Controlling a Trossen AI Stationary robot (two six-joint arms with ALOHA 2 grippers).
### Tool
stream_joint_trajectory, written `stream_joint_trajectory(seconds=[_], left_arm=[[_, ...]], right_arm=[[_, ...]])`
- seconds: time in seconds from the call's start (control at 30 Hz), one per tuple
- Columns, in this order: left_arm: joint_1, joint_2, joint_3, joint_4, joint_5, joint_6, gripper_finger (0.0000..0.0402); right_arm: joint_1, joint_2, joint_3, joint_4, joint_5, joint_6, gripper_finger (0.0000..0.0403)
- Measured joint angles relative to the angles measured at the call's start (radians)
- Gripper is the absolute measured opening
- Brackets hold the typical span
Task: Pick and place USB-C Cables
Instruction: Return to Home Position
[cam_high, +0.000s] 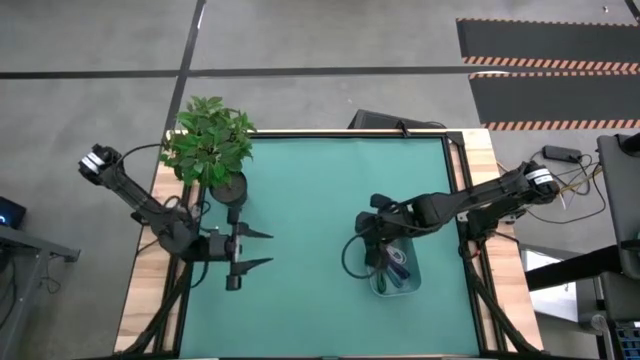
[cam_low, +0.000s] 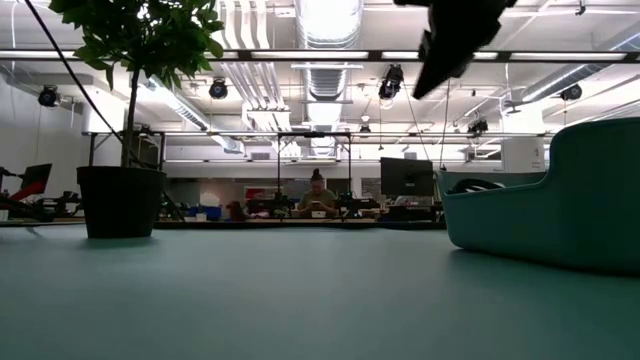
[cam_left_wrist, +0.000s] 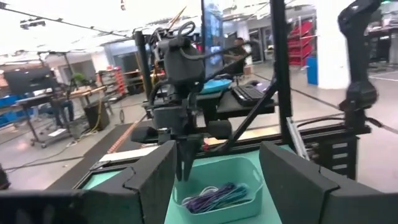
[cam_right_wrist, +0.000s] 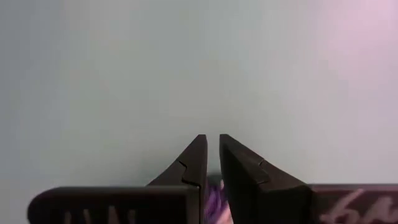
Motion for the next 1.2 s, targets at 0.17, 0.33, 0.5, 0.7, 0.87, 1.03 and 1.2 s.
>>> stream_joint_trajectory(seconds=[0.17, 0.33, 0.5, 0.7, 0.87, 1.03, 1.2], left_arm=[[-0.056, -0.085, 0.000, -0.163, 0.002, -0.001, 0.0214], [-0.106, -0.169, 0.000, -0.306, 0.060, -0.002, 0.0187], [-0.119, -0.242, 0.000, -0.407, 0.189, -0.032, 0.0131], [-0.119, -0.276, -0.012, -0.501, 0.216, -0.079, 0.0043], [-0.119, -0.299, -0.073, -0.517, 0.358, -0.119, 0.0006], [-0.118, -0.324, -0.161, -0.516, 0.361, -0.280, 0.0008], [-0.118, -0.377, -0.263, -0.439, 0.352, -0.367, 0.0008]], right_arm=[[0.000, -0.005, -0.019, 0.125, -0.002, -0.147, 0.0034], [0.000, -0.030, -0.061, 0.235, -0.002, -0.240, 0.0034], [0.000, -0.082, -0.138, 0.383, -0.002, -0.296, 0.0034], [0.000, -0.180, -0.280, 0.618, -0.002, -0.367, 0.0034], [-0.004, -0.272, -0.404, 0.784, -0.001, -0.400, 0.0034], [-0.007, -0.358, -0.499, 0.882, -0.001, -0.397, 0.0034], [-0.007, -0.421, -0.557, 0.936, -0.003, -0.402, 0.0034]])
